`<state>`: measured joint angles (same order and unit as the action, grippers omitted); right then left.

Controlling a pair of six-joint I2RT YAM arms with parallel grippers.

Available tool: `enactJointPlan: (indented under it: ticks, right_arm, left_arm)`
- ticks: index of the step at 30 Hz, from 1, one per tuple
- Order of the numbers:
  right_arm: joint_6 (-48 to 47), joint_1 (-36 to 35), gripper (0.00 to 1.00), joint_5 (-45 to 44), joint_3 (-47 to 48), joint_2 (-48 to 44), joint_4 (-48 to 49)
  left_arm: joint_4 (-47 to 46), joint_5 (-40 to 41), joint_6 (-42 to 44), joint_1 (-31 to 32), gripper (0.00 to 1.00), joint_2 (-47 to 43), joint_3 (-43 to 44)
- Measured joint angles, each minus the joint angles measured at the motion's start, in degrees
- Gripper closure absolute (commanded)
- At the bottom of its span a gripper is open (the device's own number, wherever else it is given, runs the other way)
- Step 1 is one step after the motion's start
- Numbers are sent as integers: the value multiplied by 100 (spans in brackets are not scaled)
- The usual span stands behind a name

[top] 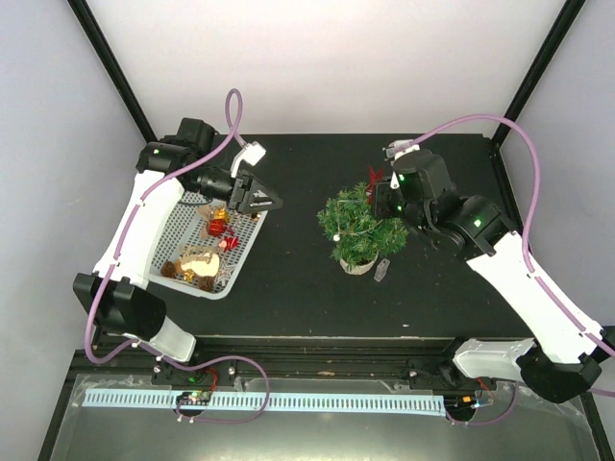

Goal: Decorate the small christmas tree

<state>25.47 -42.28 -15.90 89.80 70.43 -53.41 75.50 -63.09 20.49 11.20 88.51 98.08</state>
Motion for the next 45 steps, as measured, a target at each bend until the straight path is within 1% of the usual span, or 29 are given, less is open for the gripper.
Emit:
enactJointPlan:
  ticks: [13,22,29,33,36,39,41,45]
  right_arm:
    - [26,0,99,79,-409,-42,409]
    - [24,2,99,39,-516,-98,522]
    - [15,2,96,42,-518,-120,520]
    - [-15,2,86,57,-518,-120,503]
    - [-87,0,73,103,-518,-118,374]
    - [-107,0,65,133,-518,-118,326]
    - [-129,0,55,151,-511,-118,293]
    - [-131,0,31,155,-402,-129,181]
  left_arm:
    - [-7,0,2,-37,36,0,-44]
    - [-11,4,2,-63,36,0,-61]
    - [-11,7,2,-66,36,0,-63]
    - [-11,11,2,-70,36,0,-66]
    - [-13,13,4,-70,36,0,-79]
    - [-15,24,4,-70,36,0,-105]
    - [-15,44,7,-70,36,0,-129]
    - [-13,111,9,-90,36,0,-164]
